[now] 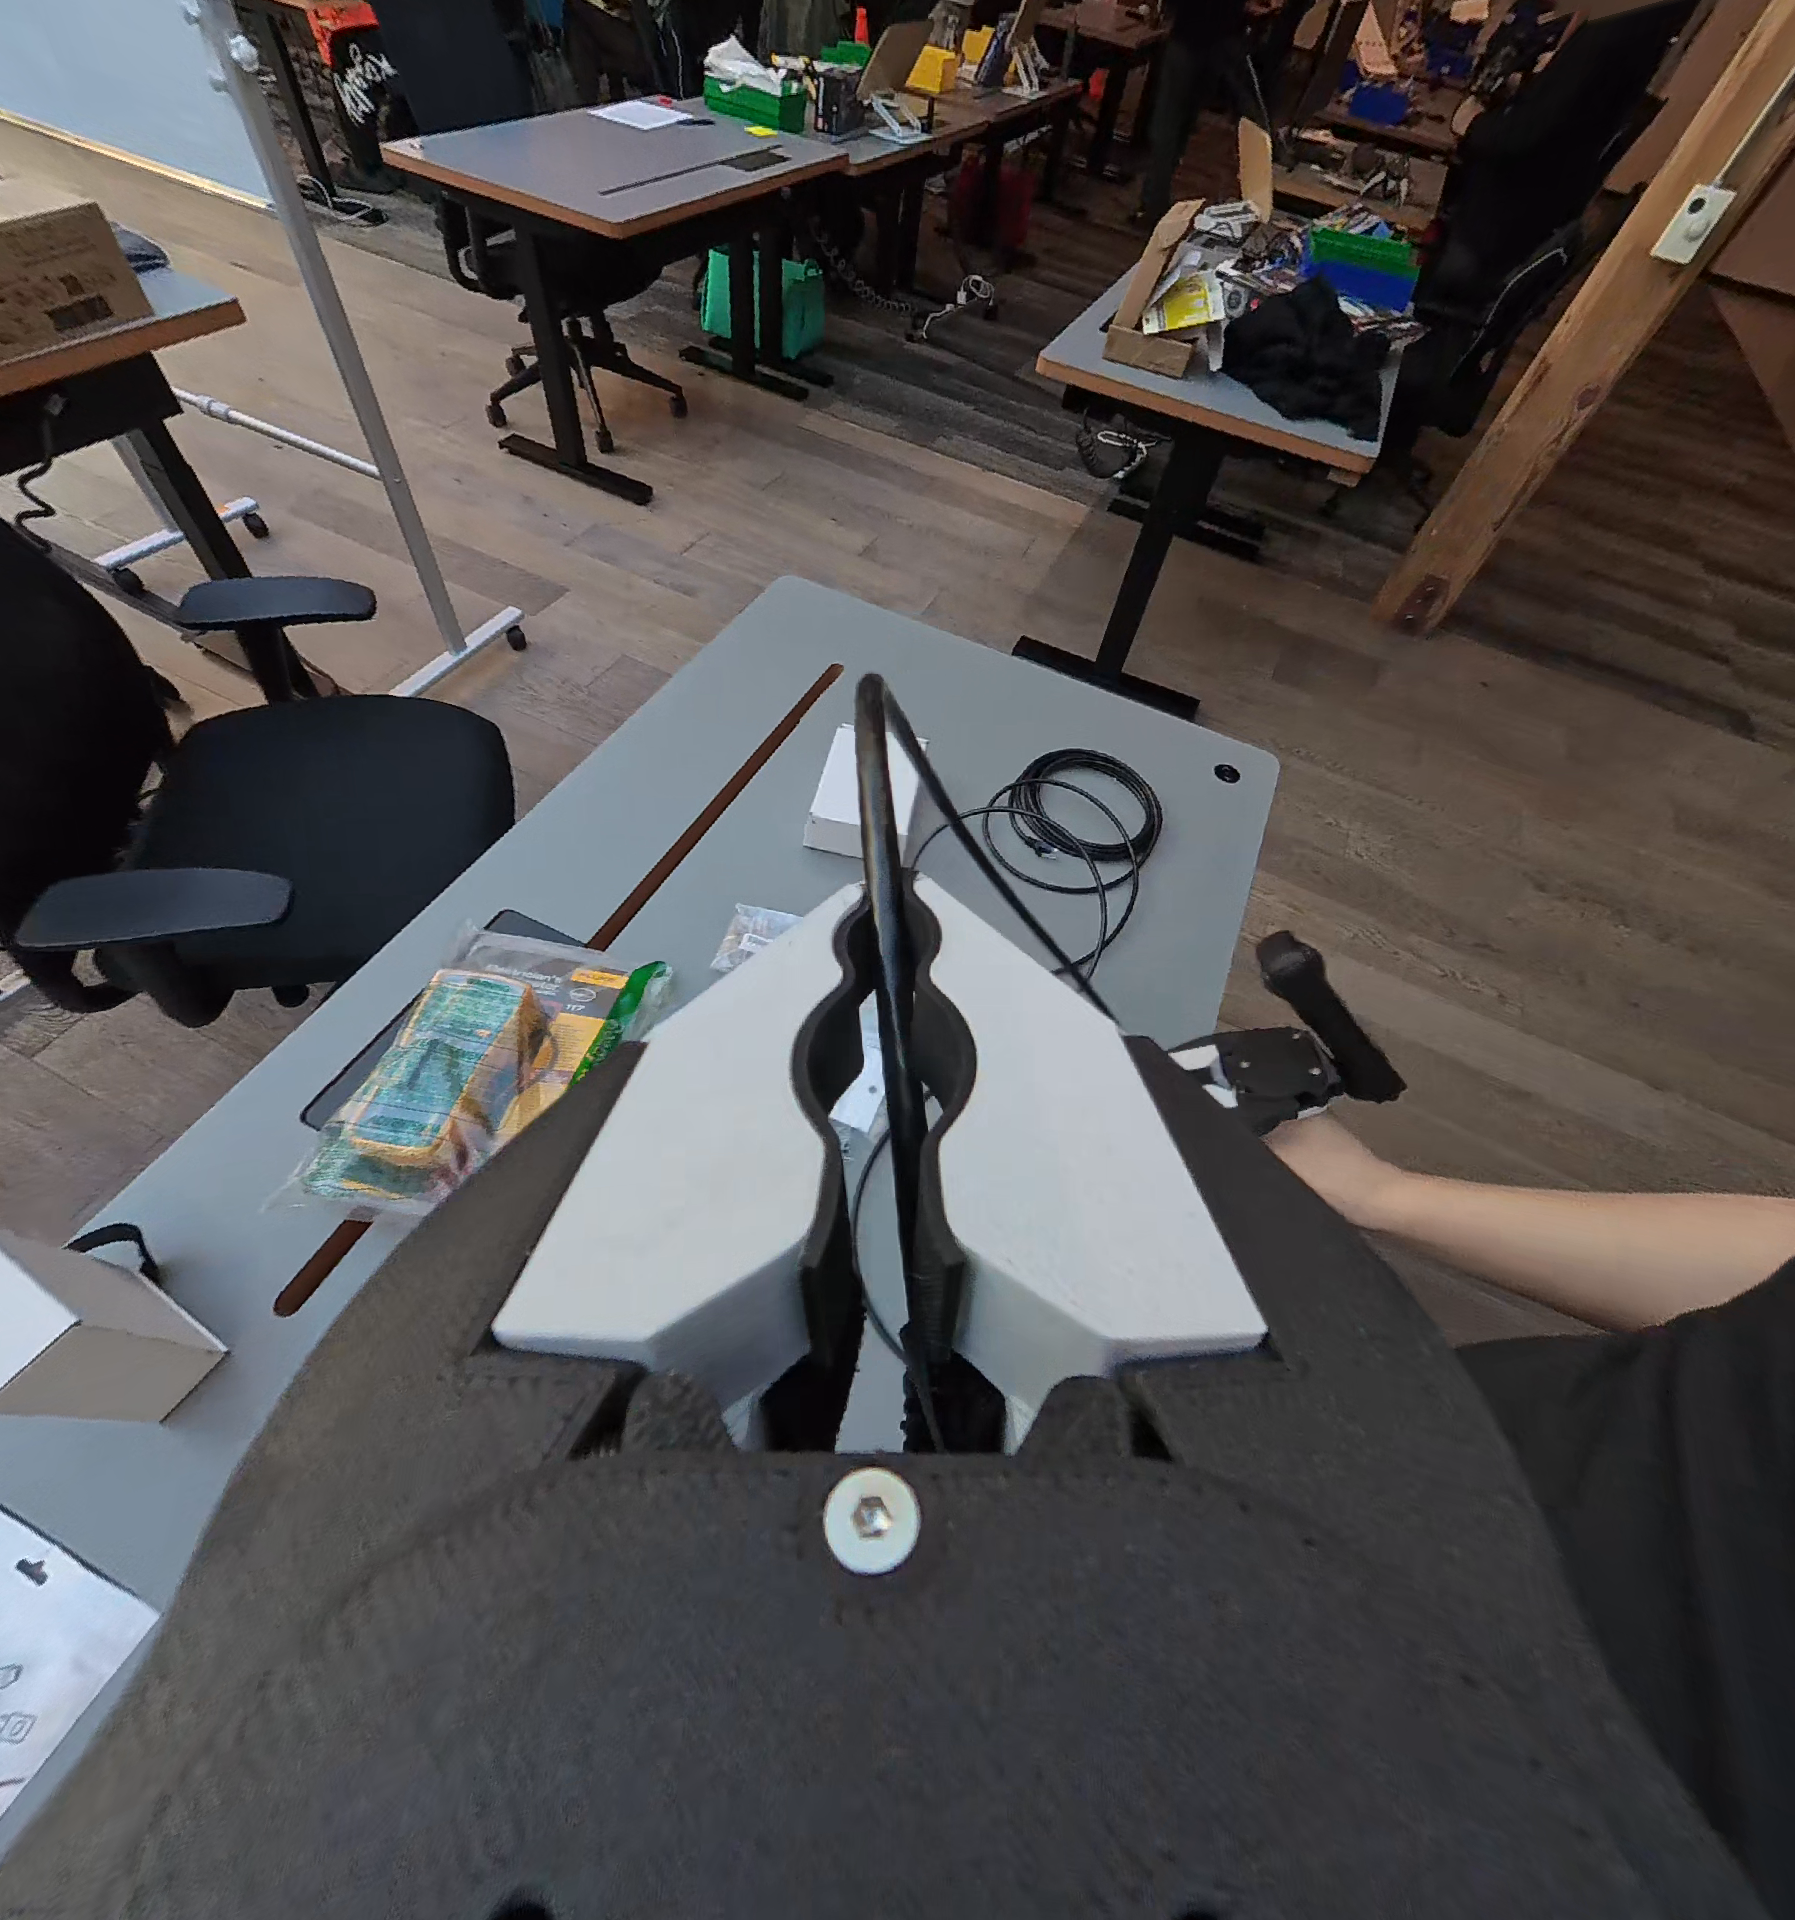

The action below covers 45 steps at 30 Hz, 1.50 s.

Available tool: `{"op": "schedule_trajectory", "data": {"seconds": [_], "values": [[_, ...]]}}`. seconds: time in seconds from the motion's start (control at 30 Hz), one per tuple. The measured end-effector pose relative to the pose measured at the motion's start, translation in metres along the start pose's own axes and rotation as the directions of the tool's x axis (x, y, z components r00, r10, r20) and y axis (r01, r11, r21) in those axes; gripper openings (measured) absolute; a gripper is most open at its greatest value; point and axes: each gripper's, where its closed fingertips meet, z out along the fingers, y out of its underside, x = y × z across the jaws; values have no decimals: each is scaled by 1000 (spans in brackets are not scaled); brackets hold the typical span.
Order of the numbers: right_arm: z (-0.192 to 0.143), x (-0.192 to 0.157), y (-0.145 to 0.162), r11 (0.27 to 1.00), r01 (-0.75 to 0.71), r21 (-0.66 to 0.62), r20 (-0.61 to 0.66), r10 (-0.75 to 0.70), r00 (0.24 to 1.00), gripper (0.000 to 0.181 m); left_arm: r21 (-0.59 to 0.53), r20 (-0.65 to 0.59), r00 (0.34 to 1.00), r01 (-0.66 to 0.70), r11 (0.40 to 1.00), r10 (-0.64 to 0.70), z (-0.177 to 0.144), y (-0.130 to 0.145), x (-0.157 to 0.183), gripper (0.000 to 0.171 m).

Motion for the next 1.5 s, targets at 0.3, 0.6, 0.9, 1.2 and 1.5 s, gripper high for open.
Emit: {"op": "schedule_trajectory", "data": {"seconds": [0.3, 0.6, 0.9, 1.2, 1.5], "values": [[-44, -2, -201, 973, 225, 58, 60, -229, 972, 0, 187, 74, 950, 285, 940, -303, -56, 78, -57, 0], [48, -137, -244, 600, 748, -284, 258, -704, 662, 0, 492, 37, 484, 752, 438, -874, -15, 348, -49, 0], [167, -155, -9, 216, 826, -521, 601, -594, 535, 0, 641, 25, -76, 767, -42, -997, 47, 510, -6, 1], [202, -81, 80, 64, 809, -584, 608, -626, 488, 0, -107, 254, 377, 926, 361, -891, 79, 563, 110, 27], [230, -58, 89, 153, 773, -616, 543, -629, 557, 0, -466, 139, 828, 538, 702, -542, 57, 567, 96, 35]]}}
